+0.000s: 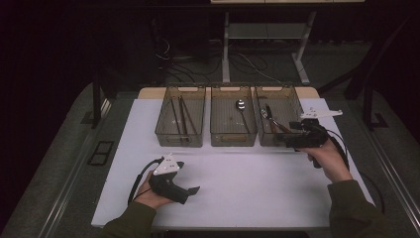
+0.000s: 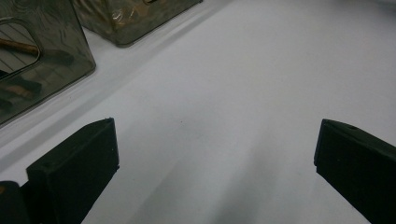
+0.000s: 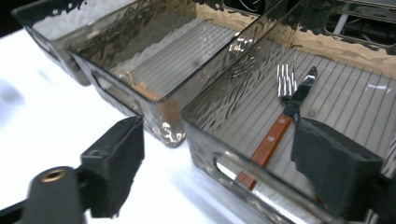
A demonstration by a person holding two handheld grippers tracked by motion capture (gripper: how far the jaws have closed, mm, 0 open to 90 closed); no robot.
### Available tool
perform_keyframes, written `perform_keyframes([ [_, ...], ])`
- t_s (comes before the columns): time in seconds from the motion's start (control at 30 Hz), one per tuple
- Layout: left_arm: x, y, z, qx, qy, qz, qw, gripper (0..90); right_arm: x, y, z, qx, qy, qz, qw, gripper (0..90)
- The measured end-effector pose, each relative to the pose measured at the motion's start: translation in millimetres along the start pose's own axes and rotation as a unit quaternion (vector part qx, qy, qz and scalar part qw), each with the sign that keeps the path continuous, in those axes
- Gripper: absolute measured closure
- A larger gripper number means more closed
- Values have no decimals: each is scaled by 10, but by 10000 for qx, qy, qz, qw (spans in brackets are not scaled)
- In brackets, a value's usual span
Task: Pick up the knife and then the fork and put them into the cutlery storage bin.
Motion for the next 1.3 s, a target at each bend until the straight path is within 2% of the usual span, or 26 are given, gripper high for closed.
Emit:
perform_keyframes([
  [0.17,-2,0,6,59,-99,10,9999,0,-7,-100,83,-175,-7,109,9998,161],
  [0.27,-8,7,6,50,-71,28,10000,0,-31,-160,122,-156,81,-23,9998,161],
  [0.43,-8,13,3,68,-76,28,9999,0,-95,-288,204,-294,181,-188,9992,161],
  [0.53,-13,14,2,64,-55,30,10000,0,-148,-342,264,-266,225,-287,9990,161],
  [0.83,-17,13,1,69,-43,17,10000,0,-255,-412,458,-257,363,-409,9982,161],
  [1.07,-18,21,1,74,-41,23,10000,0,-303,-448,656,-159,266,-476,9984,161],
  [1.3,-22,24,0,61,-31,31,10000,0,-311,-466,807,-224,138,-442,9987,161],
])
Point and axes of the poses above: each handheld gripper's, and its own axes: x roughly forward along the jaws, z roughly out of its underside, y roughly to its right, the point moved 3 cm from there along x, roughly forward along the jaws, and after that the axes turned 14 degrees about z, right-handed, at the moved point
